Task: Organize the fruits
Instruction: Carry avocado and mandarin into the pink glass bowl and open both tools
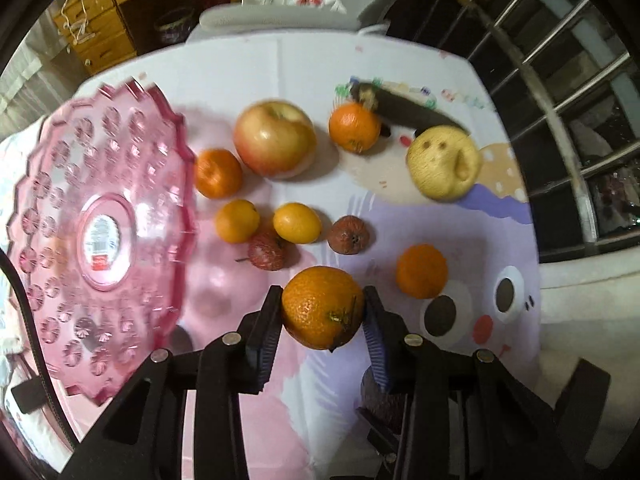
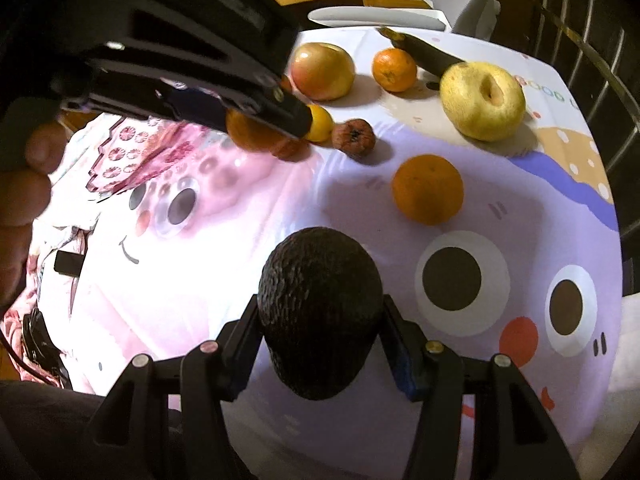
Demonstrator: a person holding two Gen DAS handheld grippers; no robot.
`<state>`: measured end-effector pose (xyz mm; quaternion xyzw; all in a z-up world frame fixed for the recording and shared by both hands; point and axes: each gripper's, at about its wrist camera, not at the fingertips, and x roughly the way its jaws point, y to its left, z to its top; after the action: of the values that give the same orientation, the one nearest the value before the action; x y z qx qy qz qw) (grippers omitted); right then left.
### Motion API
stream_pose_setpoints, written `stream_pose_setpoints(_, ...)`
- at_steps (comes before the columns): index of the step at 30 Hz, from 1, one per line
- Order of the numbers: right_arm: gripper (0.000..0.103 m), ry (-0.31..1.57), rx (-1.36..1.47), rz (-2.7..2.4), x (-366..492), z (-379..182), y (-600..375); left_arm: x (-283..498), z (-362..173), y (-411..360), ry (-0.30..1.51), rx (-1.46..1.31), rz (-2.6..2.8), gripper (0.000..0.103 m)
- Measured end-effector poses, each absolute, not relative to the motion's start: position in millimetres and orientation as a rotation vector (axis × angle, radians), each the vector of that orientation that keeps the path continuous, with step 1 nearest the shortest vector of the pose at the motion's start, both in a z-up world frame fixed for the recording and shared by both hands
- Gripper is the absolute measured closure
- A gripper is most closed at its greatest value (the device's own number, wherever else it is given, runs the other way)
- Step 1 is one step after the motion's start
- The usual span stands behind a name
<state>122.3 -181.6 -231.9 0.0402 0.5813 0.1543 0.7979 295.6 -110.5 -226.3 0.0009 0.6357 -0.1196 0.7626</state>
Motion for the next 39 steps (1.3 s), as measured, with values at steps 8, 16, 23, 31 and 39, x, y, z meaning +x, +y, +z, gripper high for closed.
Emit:
stream_pose_setpoints(8, 0.047, 1.229, 0.060, 0.283, 114.0, -196.9, -161.9, 271.8, -166.7, -70.5, 1.294, -0.023, -0.371, 0.066)
stream_pose_setpoints(16, 0.047, 1.209, 0.124, 0.217, 112.8, -152.0, -140.6, 260.8, -115.8, -9.3, 1.206, -0.005, -0.431, 0.066)
stream_pose_setpoints(23, 0.047, 1.157, 0.197, 0.154, 133.3, -120.9, -117.0, 266.0, -102.9, 40.9, 1.171, -0.007, -0.415, 0.066)
stream_pose_setpoints(31, 0.047, 1.094, 0.265, 0.151, 163.7, -101.9, -77.8, 281.4, -103.8, 98.4, 1.142, -0.010, -0.400, 0.065)
stream_pose_setpoints(39, 0.047, 1.097, 0.301, 0.138, 202.3, -118.2, -29.7, 304.0, -128.8, 141.0, 1.171, 0.027, -0.377, 0.065)
